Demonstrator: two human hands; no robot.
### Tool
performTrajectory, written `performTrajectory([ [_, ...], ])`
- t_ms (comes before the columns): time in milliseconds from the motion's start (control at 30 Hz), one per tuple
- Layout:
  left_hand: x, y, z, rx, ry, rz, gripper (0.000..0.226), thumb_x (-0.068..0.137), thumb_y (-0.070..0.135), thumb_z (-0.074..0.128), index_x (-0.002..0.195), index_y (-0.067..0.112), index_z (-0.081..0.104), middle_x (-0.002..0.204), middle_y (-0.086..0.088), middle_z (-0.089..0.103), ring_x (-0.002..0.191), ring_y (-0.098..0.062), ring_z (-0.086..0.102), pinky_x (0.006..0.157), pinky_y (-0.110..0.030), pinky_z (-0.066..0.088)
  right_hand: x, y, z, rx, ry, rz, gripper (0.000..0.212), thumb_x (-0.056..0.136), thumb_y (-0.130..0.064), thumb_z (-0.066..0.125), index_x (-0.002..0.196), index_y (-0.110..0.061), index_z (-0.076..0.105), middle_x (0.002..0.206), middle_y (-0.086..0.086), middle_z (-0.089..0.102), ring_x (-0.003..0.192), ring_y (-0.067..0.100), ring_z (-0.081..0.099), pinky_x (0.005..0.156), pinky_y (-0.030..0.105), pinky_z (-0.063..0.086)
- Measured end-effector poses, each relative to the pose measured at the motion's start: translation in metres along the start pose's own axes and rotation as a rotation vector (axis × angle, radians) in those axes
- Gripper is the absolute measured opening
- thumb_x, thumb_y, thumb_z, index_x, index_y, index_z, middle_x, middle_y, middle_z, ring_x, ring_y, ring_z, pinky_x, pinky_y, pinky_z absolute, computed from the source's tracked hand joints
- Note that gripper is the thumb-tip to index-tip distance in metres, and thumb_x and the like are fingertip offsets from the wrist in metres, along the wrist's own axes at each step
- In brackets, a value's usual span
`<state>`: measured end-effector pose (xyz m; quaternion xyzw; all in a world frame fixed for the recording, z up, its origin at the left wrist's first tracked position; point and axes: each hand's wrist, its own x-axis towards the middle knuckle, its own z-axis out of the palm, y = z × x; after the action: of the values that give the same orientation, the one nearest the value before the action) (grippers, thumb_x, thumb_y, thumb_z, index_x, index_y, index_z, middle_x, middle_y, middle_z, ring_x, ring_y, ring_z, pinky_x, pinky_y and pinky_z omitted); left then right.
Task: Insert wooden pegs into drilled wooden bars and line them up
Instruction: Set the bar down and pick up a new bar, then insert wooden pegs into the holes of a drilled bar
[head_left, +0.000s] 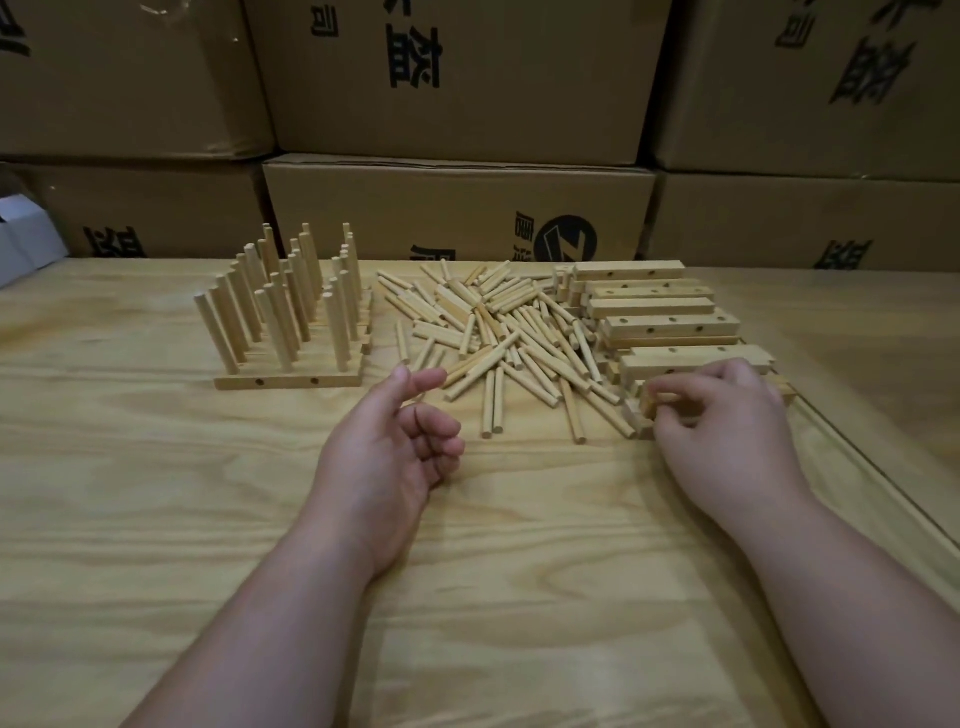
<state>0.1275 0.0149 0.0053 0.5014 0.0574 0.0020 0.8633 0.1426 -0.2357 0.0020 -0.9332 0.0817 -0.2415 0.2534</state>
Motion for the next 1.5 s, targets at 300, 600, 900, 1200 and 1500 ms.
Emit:
performTrajectory([
  [300,0.001,-0.002,-0.002,0.013,-0.002,0.002,0.034,0.103,0.040,0.044,0.105,0.015,0.066,0.061,-0.003,0.057,0.052,-0.014,0.056,0.059,-0.030,0.045,-0.002,-0.004,0.005,-0.051,-0.003,-0.031,0.024,0.088,-0.022,0.066,0.108,-0.036,0.071,0.098,-0.013,0.045,0.098,0.010,0.034,0.097,0.036,0.038],
  [600,0.001,-0.001,-0.002,-0.002,-0.008,0.000,0.032,0.103,0.040,0.045,0.105,0.016,0.066,0.061,-0.003,0.057,0.051,-0.014,0.057,0.058,-0.029,0.044,-0.007,-0.015,0.001,-0.236,-0.019,-0.118,0.021,0.093,-0.025,0.064,0.102,-0.043,0.060,0.109,-0.018,0.048,0.110,0.014,0.033,0.085,0.032,0.012],
  [900,0.003,-0.006,-0.005,0.115,-0.106,0.075,0.030,0.109,0.023,0.040,0.124,0.024,0.066,0.080,-0.008,0.074,0.058,-0.013,0.061,0.055,-0.025,0.051,-0.017,-0.029,-0.001,-0.046,0.223,-0.320,0.018,0.090,-0.021,0.067,0.108,-0.024,0.066,0.105,-0.007,0.062,0.104,0.018,0.045,0.088,0.033,0.020],
  [1200,-0.001,-0.011,-0.001,0.365,-0.204,0.074,0.039,0.102,0.048,0.043,0.119,0.027,0.071,0.105,-0.008,0.078,0.075,-0.014,0.066,0.071,-0.030,0.050,-0.026,-0.046,0.002,0.527,0.255,-0.386,0.020,0.091,-0.026,0.065,0.111,-0.026,0.062,0.093,-0.011,0.056,0.071,0.005,0.050,0.061,0.015,0.042],
  [1500,-0.009,-0.014,0.002,0.514,-0.302,0.155,0.026,0.090,0.028,0.071,0.117,0.027,0.073,0.102,0.000,0.079,0.079,-0.002,0.070,0.070,-0.014,0.052,-0.024,-0.055,0.007,0.922,0.097,-0.127,0.015,0.097,-0.027,0.064,0.108,-0.036,0.068,0.096,-0.014,0.070,0.083,0.008,0.067,0.066,0.025,0.057],
])
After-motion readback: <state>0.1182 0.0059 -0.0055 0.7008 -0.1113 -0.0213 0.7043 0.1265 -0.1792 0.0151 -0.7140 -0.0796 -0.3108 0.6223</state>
